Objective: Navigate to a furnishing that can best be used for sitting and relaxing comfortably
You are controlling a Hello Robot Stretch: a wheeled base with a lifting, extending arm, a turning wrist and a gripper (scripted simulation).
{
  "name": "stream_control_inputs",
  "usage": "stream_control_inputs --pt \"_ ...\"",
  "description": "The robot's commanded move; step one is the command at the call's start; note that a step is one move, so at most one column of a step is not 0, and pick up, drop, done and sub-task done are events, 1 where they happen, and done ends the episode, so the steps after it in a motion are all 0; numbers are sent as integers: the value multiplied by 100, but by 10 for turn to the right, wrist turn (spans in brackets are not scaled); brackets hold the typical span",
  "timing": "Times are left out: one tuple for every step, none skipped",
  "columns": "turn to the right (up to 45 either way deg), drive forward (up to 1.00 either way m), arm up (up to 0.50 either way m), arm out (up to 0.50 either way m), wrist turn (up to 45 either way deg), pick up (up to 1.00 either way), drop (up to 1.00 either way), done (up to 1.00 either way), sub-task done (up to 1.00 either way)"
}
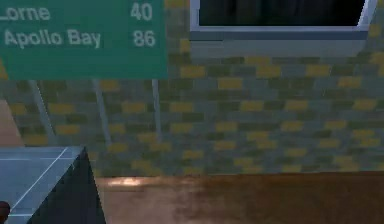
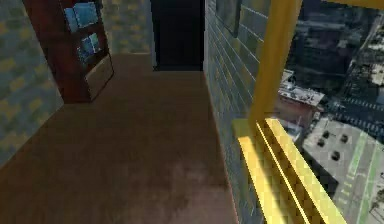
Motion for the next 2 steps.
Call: stream_control_inputs --pt "0 90 0 0 0 0 0 0 0" --pt "-450 0 0 0 0 0 0 0 0"
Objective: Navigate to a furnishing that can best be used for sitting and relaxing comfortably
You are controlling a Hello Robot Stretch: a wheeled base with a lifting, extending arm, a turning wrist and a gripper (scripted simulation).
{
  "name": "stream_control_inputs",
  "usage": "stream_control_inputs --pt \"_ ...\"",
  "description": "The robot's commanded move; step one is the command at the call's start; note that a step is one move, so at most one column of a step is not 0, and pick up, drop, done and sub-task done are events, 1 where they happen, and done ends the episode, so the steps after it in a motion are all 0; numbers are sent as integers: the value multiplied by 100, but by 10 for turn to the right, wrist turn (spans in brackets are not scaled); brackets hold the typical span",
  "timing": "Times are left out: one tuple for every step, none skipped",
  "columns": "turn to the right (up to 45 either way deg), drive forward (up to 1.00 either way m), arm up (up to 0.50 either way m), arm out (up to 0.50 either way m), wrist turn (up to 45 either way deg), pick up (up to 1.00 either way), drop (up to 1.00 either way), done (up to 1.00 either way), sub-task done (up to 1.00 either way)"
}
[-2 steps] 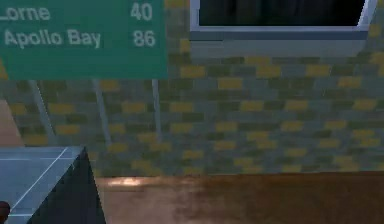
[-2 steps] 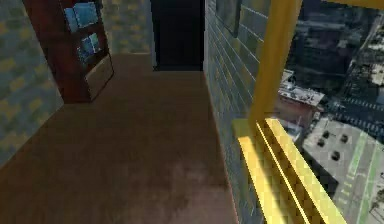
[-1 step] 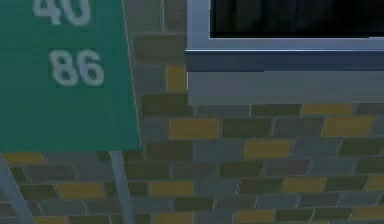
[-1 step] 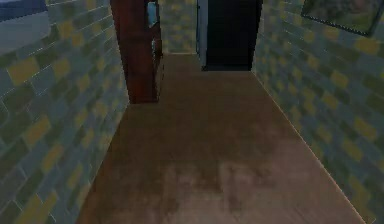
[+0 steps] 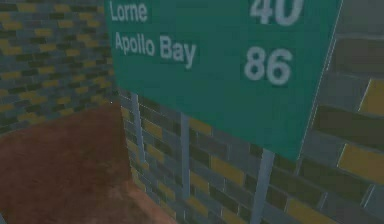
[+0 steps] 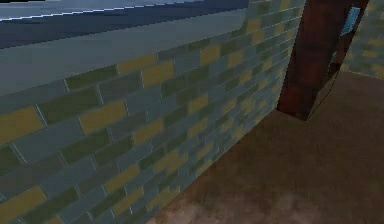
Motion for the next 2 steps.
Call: stream_control_inputs --pt "-30 0 0 0 0 0 0 0 0" --pt "0 40 0 0 0 0 0 0 0"
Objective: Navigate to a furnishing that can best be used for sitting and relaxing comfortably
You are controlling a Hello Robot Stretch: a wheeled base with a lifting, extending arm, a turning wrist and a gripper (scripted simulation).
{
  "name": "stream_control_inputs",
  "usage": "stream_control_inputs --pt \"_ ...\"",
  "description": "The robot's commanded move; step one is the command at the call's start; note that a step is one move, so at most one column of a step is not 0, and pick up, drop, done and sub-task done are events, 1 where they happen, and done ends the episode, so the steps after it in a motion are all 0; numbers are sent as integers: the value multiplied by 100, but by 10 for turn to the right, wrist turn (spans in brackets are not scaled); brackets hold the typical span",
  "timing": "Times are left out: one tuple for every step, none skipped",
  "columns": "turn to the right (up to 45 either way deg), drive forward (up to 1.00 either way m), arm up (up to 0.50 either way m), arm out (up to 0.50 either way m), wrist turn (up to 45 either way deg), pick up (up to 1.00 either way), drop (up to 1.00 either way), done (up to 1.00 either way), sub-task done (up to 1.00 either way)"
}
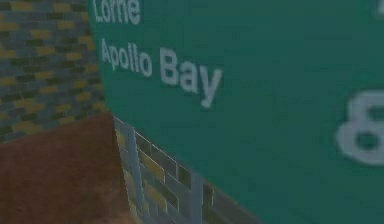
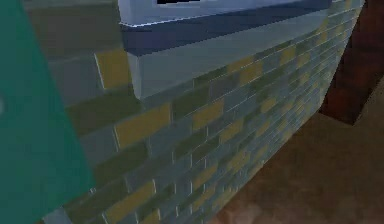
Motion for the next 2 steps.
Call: stream_control_inputs --pt "-420 0 0 0 0 0 0 0 0" --pt "0 100 0 0 0 0 0 0 0"
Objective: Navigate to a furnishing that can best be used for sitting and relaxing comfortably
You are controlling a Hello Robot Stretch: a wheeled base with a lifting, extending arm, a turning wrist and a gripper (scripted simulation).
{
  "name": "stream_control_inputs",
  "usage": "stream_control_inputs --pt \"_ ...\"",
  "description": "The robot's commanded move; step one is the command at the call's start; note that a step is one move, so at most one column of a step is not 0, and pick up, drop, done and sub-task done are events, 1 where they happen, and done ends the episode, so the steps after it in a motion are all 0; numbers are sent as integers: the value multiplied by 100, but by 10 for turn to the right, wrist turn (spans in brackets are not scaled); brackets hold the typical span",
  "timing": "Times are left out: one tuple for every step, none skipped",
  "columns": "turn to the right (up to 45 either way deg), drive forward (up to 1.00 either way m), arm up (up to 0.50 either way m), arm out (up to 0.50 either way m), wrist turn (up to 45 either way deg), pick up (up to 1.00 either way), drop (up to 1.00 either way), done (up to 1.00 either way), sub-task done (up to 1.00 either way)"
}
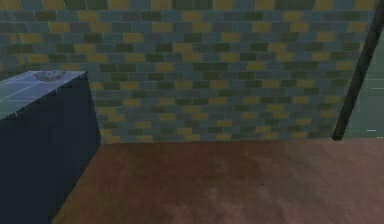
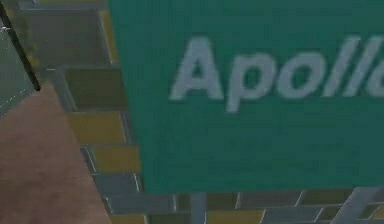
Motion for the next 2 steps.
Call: stream_control_inputs --pt "-120 0 0 0 0 0 0 0 0" --pt "0 5 0 0 0 0 0 0 0"
